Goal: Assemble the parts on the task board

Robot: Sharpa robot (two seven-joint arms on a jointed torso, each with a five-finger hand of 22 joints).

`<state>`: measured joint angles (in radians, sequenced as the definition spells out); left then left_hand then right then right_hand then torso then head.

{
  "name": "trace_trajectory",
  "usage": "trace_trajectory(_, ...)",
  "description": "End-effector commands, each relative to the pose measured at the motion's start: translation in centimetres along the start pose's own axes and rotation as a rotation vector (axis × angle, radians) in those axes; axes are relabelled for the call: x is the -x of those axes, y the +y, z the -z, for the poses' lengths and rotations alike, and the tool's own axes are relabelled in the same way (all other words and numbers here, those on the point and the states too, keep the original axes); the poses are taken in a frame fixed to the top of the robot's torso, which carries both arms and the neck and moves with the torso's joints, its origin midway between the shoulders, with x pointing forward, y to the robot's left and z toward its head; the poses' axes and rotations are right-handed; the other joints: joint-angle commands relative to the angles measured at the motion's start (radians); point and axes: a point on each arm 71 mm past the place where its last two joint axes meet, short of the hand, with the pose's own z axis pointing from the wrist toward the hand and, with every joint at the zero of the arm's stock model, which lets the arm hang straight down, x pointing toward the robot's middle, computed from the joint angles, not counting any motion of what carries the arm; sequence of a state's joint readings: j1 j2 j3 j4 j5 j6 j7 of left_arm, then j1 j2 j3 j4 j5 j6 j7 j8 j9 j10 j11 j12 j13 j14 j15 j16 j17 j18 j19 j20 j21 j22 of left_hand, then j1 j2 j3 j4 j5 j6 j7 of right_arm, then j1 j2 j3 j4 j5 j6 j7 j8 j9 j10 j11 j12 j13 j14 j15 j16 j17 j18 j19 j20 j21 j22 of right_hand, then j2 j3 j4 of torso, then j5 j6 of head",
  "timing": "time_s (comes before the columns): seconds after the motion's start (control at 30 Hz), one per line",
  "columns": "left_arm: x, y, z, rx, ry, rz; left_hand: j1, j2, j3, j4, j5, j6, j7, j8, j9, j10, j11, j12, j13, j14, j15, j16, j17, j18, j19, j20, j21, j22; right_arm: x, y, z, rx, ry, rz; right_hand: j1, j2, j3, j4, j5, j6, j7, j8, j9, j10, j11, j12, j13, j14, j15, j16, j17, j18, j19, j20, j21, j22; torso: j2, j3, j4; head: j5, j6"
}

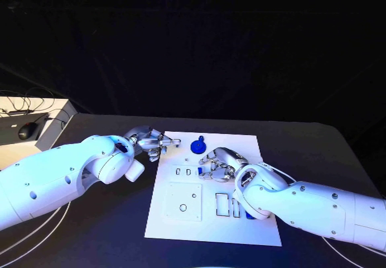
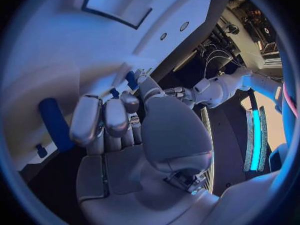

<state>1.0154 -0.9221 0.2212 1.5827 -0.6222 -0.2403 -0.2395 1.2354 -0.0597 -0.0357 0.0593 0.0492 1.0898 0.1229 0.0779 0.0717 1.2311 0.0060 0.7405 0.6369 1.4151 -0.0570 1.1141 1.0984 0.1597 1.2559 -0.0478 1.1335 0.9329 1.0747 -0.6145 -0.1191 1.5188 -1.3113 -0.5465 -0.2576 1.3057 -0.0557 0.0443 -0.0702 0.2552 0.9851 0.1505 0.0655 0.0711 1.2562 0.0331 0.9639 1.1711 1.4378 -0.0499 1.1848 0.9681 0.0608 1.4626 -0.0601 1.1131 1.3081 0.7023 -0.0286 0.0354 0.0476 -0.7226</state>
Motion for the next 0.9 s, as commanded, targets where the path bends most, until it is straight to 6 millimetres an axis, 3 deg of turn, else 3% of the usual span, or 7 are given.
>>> trace_trajectory(0.03, -0.2, 0.0, 0.0, -0.001, 0.026, -0.003, 0.003, 0.006, -0.007, -0.001, 0.000, -0.007, -0.003, 0.000, -0.001, 0.005, 0.000, 0.000, 0.001, 0.005, 0.002, 0.003, 0.001, 0.001, 0.006, 0.002, -0.002, 0.001, 0.3, 0.2, 0.1, 0.023, -0.037, -0.017, 0.002, -0.011, 0.001, 0.005, 0.000, -0.012, 0.008, -0.001, 0.002, -0.005, 0.000, -0.004, -0.001, 0.000, 0.006, -0.005, -0.001, 0.012, 0.000, 0.005, -0.004, 0.150, 0.000, 0.0002, 0.0000, 0.000, -0.001)
trace_trajectory(0.27, -0.2, 0.1, 0.0, 0.003, 0.030, -0.005, 0.003, 0.006, -0.007, -0.001, 0.000, -0.007, -0.003, 0.000, -0.001, 0.005, 0.000, 0.000, 0.001, 0.005, 0.002, 0.003, 0.001, 0.001, 0.006, 0.002, -0.002, 0.001, 0.4, 0.1, 0.7, 0.037, -0.014, -0.034, 0.002, -0.022, 0.002, 0.010, 0.007, -0.018, 0.009, -0.001, 0.001, -0.007, 0.001, -0.003, -0.005, 0.000, 0.007, -0.005, -0.001, 0.012, 0.000, 0.005, -0.005, 0.150, 0.000, -0.0006, 0.0003, 0.001, 0.001)
trace_trajectory(0.43, -0.1, 0.3, 0.1, 0.010, 0.033, -0.007, 0.003, 0.004, -0.008, -0.001, 0.000, -0.010, -0.002, 0.000, -0.001, 0.005, 0.000, 0.000, 0.002, 0.005, 0.002, 0.004, 0.001, 0.001, 0.006, 0.003, -0.003, 0.004, 0.9, 0.1, 1.9, 0.056, 0.014, -0.063, 0.000, -0.044, -0.015, 0.034, 0.019, -0.035, 0.012, -0.001, 0.002, -0.017, 0.004, -0.008, -0.015, -0.002, 0.010, -0.009, -0.005, 0.015, -0.003, 0.008, -0.016, 0.147, 0.000, -0.0003, -0.0007, 0.004, 0.000)
trace_trajectory(0.63, -0.1, 0.4, 0.0, 0.019, 0.038, -0.012, -0.004, -0.001, -0.011, 0.004, 0.000, -0.009, -0.002, 0.002, 0.000, 0.004, 0.001, -0.001, 0.001, 0.004, 0.002, 0.003, 0.001, 0.001, 0.005, 0.003, -0.004, 0.005, 2.0, 0.0, 3.5, 0.077, 0.016, -0.105, 0.012, -0.047, -0.032, 0.057, 0.016, -0.035, 0.012, -0.001, 0.003, -0.021, 0.005, -0.007, -0.024, -0.002, 0.010, -0.011, -0.006, 0.016, -0.003, 0.009, -0.021, 0.147, -0.001, 0.0007, -0.0012, 0.005, 0.004)
trace_trajectory(0.77, -0.4, 0.5, -0.3, 0.033, 0.041, -0.030, -0.020, 0.001, -0.016, 0.016, 0.000, 0.012, -0.011, 0.015, 0.004, 0.005, -0.003, -0.002, 0.001, 0.005, 0.000, 0.003, 0.001, 0.001, 0.006, 0.002, -0.004, 0.006, 3.2, -0.3, 4.3, 0.079, -0.013, -0.152, 0.009, -0.032, -0.036, 0.053, 0.024, -0.017, 0.007, 0.000, 0.005, -0.018, 0.001, -0.003, -0.023, -0.002, 0.008, -0.011, -0.007, 0.016, -0.003, 0.008, -0.024, 0.146, -0.002, 0.0019, -0.0008, 0.005, 0.005)
trace_trajectory(0.9, -1.0, 0.7, -0.6, 0.069, 0.051, -0.068, -0.046, 0.012, -0.019, 0.042, 0.001, 0.035, -0.024, 0.033, 0.011, 0.015, -0.011, 0.003, 0.002, 0.016, -0.005, 0.028, 0.022, -0.004, 0.022, -0.002, 0.015, 0.030, 5.2, -1.0, 4.8, 0.089, -0.065, -0.226, 0.000, 0.007, -0.054, 0.027, 0.054, 0.012, 0.001, 0.002, 0.006, -0.027, -0.004, -0.017, -0.032, -0.005, 0.004, -0.027, -0.023, 0.017, -0.011, 0.003, -0.053, 0.139, -0.003, 0.0034, -0.0036, 0.004, 0.010)
